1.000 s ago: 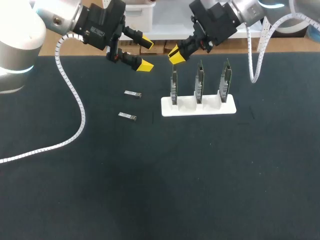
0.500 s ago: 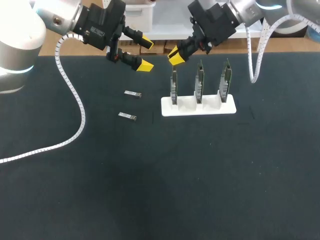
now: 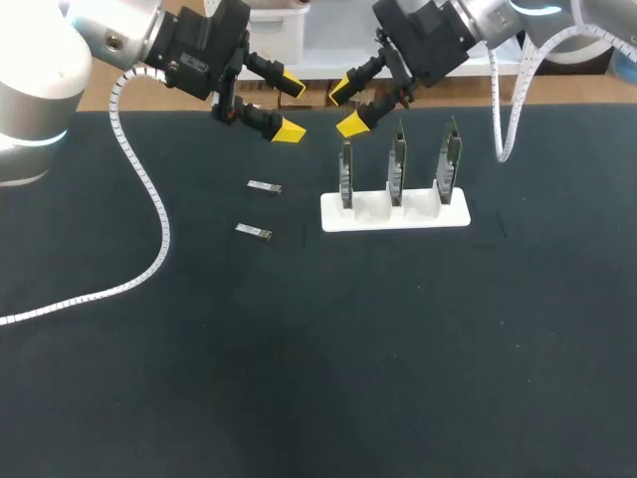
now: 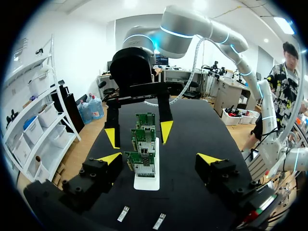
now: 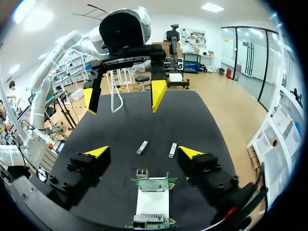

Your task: Pick up the optical module with the left hand, and insert it into the network port with the right hand.

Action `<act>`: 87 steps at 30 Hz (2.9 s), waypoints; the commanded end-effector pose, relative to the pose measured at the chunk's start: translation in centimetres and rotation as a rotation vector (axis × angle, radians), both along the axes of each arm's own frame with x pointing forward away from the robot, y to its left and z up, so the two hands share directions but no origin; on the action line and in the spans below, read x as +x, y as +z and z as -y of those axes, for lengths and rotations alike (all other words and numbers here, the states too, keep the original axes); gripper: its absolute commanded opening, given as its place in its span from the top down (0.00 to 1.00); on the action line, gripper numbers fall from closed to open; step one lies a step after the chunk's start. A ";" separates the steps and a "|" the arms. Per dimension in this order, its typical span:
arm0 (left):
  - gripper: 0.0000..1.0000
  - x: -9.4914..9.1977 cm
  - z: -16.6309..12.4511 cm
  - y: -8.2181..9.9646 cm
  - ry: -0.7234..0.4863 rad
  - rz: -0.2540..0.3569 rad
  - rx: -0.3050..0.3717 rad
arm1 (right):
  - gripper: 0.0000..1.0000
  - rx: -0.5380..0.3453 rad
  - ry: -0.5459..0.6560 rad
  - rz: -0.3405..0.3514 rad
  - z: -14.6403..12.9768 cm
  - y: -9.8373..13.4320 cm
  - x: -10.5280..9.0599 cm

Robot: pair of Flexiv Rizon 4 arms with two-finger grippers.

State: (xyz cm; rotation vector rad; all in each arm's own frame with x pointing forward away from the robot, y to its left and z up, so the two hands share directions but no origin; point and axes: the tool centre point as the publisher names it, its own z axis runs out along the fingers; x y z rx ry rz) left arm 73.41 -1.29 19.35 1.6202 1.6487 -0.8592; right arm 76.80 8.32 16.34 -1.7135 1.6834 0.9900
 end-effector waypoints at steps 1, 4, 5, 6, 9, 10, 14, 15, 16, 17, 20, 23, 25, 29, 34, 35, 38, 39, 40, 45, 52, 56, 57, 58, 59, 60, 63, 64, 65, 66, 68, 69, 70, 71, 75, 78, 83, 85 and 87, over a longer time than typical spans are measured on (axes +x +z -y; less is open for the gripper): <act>0.00 0.0 0.1 0.1 0.001 -0.003 0.006 | 1.00 0.019 0.007 0.014 0.2 0.1 -0.2; 0.00 0.0 0.1 0.1 0.001 -0.003 0.006 | 1.00 0.019 0.007 0.014 0.2 0.1 -0.2; 0.00 0.0 0.1 0.1 0.001 -0.003 0.006 | 1.00 0.019 0.007 0.014 0.2 0.1 -0.2; 0.00 0.0 0.1 0.1 0.001 -0.003 0.006 | 1.00 0.019 0.007 0.014 0.2 0.1 -0.2; 0.00 0.0 0.1 0.1 0.001 -0.003 0.006 | 1.00 0.019 0.007 0.014 0.2 0.1 -0.2; 0.00 0.0 0.1 0.1 0.001 -0.003 0.006 | 1.00 0.019 0.007 0.014 0.2 0.1 -0.2; 0.00 0.0 0.1 0.1 0.001 -0.003 0.006 | 1.00 0.019 0.007 0.014 0.2 0.1 -0.2; 0.00 0.0 0.1 0.1 0.001 -0.003 0.006 | 1.00 0.019 0.007 0.014 0.2 0.1 -0.2; 0.00 0.0 0.1 0.1 0.001 -0.003 0.006 | 1.00 0.019 0.007 0.014 0.2 0.1 -0.2; 0.00 0.0 0.1 0.1 0.001 -0.003 0.006 | 1.00 0.019 0.007 0.014 0.2 0.1 -0.2; 0.00 0.0 0.1 0.1 0.001 -0.003 0.006 | 1.00 0.019 0.007 0.014 0.2 0.1 -0.2; 0.00 0.0 0.1 0.1 0.001 -0.003 0.006 | 1.00 0.019 0.007 0.014 0.2 0.1 -0.2; 0.00 0.0 0.1 0.1 0.001 -0.003 0.006 | 1.00 0.019 0.007 0.014 0.2 0.1 -0.2; 0.00 0.0 0.1 0.1 0.001 -0.003 0.006 | 1.00 0.021 0.005 0.008 0.2 0.0 -0.2; 0.00 0.0 0.1 0.1 0.001 -0.003 0.006 | 1.00 0.015 -0.004 -0.006 0.3 -0.7 -0.3; 0.00 0.0 0.1 0.1 0.001 -0.003 0.006 | 1.00 0.012 -0.007 -0.010 0.4 -0.8 -0.3; 0.00 0.0 0.1 0.1 0.001 -0.003 0.006 | 1.00 0.012 -0.012 -0.016 0.4 -1.1 -0.3; 0.00 0.0 0.1 0.1 0.001 -0.003 0.006 | 1.00 0.007 -0.011 -0.020 0.4 -1.3 -0.4; 0.00 0.0 0.1 0.1 0.001 -0.003 0.006 | 1.00 0.005 -0.010 -0.021 0.4 -1.4 -0.4; 0.00 0.0 0.1 0.1 0.001 -0.003 0.006 | 1.00 -0.002 -0.013 -0.031 0.4 -1.9 -0.4; 0.00 0.0 0.1 0.1 0.001 -0.003 0.006 | 1.00 -0.015 -0.013 -0.044 0.4 -2.5 -0.5; 0.00 0.0 0.1 0.1 0.001 -0.003 0.006 | 1.00 -0.023 -0.013 -0.049 0.4 -2.8 -0.5; 0.00 0.0 0.1 0.1 0.001 -0.003 0.006 | 1.00 -0.024 -0.014 -0.051 0.4 -2.9 -0.5; 0.00 0.0 0.1 0.1 0.001 -0.003 0.006 | 1.00 -0.026 -0.015 -0.052 0.4 -3.0 -0.5; 0.00 0.0 0.1 0.1 0.001 -0.003 0.006 | 1.00 -0.027 -0.016 -0.053 0.5 -3.1 -0.5; 0.00 0.0 0.1 0.1 0.001 -0.003 0.006 | 1.00 -0.027 -0.017 -0.056 0.5 -3.2 -0.4; 0.00 0.0 0.1 0.1 0.001 -0.003 0.006 | 1.00 -0.027 -0.018 -0.060 0.5 -3.4 -0.4; 0.00 0.0 0.1 0.1 0.001 -0.003 0.006 | 1.00 -0.028 -0.018 -0.061 0.5 -3.5 -0.4; 0.00 0.0 0.1 0.1 0.001 -0.003 0.006 | 1.00 -0.028 -0.018 -0.062 0.5 -3.5 -0.4; 0.00 0.0 0.1 0.1 0.001 -0.003 0.006 | 1.00 -0.025 -0.019 -0.063 0.5 -3.5 -0.4; 0.00 0.0 0.1 0.1 0.001 -0.003 0.006 | 1.00 -0.020 -0.017 -0.057 0.5 -3.3 -0.3; 0.00 0.0 0.1 0.1 0.001 -0.003 0.006 | 1.00 -0.019 -0.016 -0.056 0.5 -3.2 -0.2; 0.00 0.0 0.1 0.1 0.001 -0.003 0.006 | 1.00 -0.017 -0.016 -0.054 0.5 -3.0 -0.2; 0.00 0.0 0.1 0.1 0.001 -0.003 0.006 | 1.00 -0.011 -0.014 -0.052 0.4 -2.8 -0.2; 0.00 0.0 0.1 0.1 0.001 -0.003 0.006 | 1.00 0.005 -0.010 -0.047 0.4 -2.1 -0.4; 0.00 0.0 0.1 0.1 0.001 -0.003 0.006 | 1.00 0.018 -0.011 -0.038 0.4 -1.5 -0.5; 0.00 0.0 0.1 0.1 0.001 -0.003 0.006 | 1.00 0.037 -0.010 -0.014 0.6 -0.4 -0.4; 0.00 0.0 0.1 0.1 0.001 -0.003 0.006 | 1.00 0.042 -0.008 0.000 0.7 0.1 -0.4; 0.00 0.0 0.1 0.1 0.001 -0.003 0.006 | 1.00 0.043 -0.008 0.009 0.8 0.5 -0.4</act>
